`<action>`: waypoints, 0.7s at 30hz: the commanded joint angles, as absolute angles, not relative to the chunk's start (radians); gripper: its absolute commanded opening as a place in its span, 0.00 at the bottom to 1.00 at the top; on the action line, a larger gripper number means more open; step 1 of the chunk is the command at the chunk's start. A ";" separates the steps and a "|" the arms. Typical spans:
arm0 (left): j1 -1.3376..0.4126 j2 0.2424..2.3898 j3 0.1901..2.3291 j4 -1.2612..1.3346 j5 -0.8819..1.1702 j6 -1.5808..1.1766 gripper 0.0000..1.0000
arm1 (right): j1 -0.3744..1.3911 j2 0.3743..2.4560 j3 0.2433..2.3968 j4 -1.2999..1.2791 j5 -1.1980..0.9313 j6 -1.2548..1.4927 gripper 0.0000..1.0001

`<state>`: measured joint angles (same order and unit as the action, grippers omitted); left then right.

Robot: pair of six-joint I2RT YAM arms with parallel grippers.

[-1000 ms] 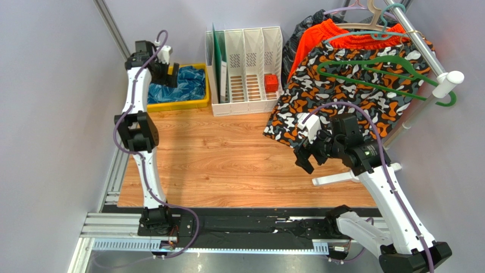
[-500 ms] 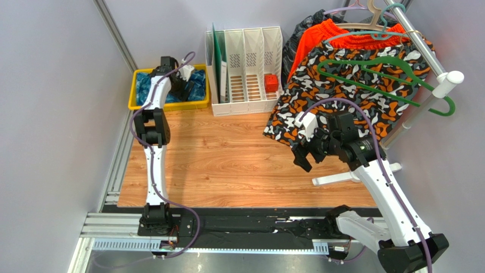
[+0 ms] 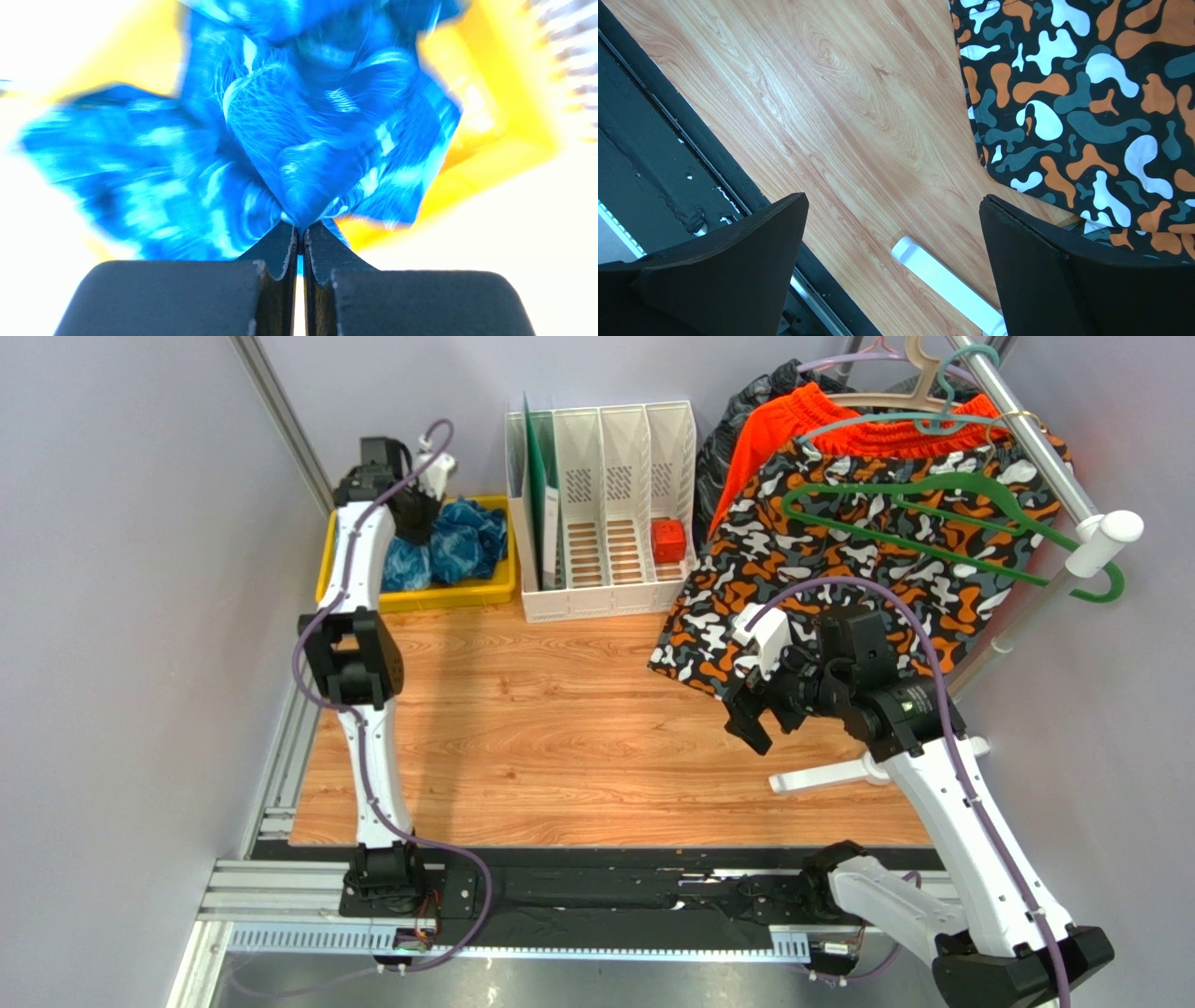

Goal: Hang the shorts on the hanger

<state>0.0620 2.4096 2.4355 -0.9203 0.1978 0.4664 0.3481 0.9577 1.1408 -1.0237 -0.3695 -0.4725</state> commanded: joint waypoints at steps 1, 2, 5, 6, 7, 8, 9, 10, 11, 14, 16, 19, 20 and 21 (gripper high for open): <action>0.069 2.122 2.470 -0.903 0.247 0.393 0.00 | 0.345 0.936 1.193 -0.993 -0.391 -0.479 1.00; 0.068 2.097 2.473 -0.907 0.258 0.385 0.00 | 0.347 0.936 1.201 -0.994 -0.393 -0.479 1.00; 0.064 2.005 2.503 -0.925 0.270 0.351 0.00 | 0.347 0.936 1.212 -0.991 -0.394 -0.479 1.00; 0.058 1.964 2.513 -0.939 0.282 0.339 0.00 | 0.347 0.936 1.218 -0.992 -0.396 -0.479 1.00; 0.054 1.942 2.520 -0.946 0.284 0.328 0.00 | 0.345 0.936 1.223 -0.992 -0.399 -0.479 1.00; 0.051 1.921 2.537 -0.953 0.287 0.322 0.00 | 0.347 0.936 1.226 -0.991 -0.400 -0.479 1.00; 0.038 1.878 2.545 -0.968 0.294 0.313 0.00 | 0.347 0.936 1.235 -0.992 -0.405 -0.477 1.00; 0.031 1.855 2.554 -0.972 0.291 0.308 0.00 | 0.347 0.937 1.241 -0.992 -0.406 -0.477 1.00; 0.025 1.833 2.565 -0.977 0.291 0.304 0.00 | 0.347 0.939 1.244 -0.991 -0.410 -0.477 1.00; 0.003 1.746 2.580 -0.977 0.284 0.261 0.00 | 0.347 0.940 1.262 -0.991 -0.417 -0.468 1.00; -0.023 1.686 2.580 -0.979 0.295 0.230 0.00 | 0.347 0.940 1.275 -0.991 -0.425 -0.459 1.00; -0.098 1.622 2.577 -1.011 0.296 0.236 0.00 | 0.347 0.936 1.288 -0.992 -0.437 -0.456 1.00; -0.145 1.591 2.560 -1.015 0.272 0.254 0.00 | 0.348 0.933 1.292 -0.994 -0.442 -0.457 1.00; -0.167 1.576 2.547 -1.022 0.270 0.258 0.00 | 0.348 0.931 1.295 -0.993 -0.446 -0.457 1.00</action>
<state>-0.0696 1.6669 2.5446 -1.0103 0.2684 0.2737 0.3481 0.9508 1.2446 -1.0233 -0.4072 -0.4679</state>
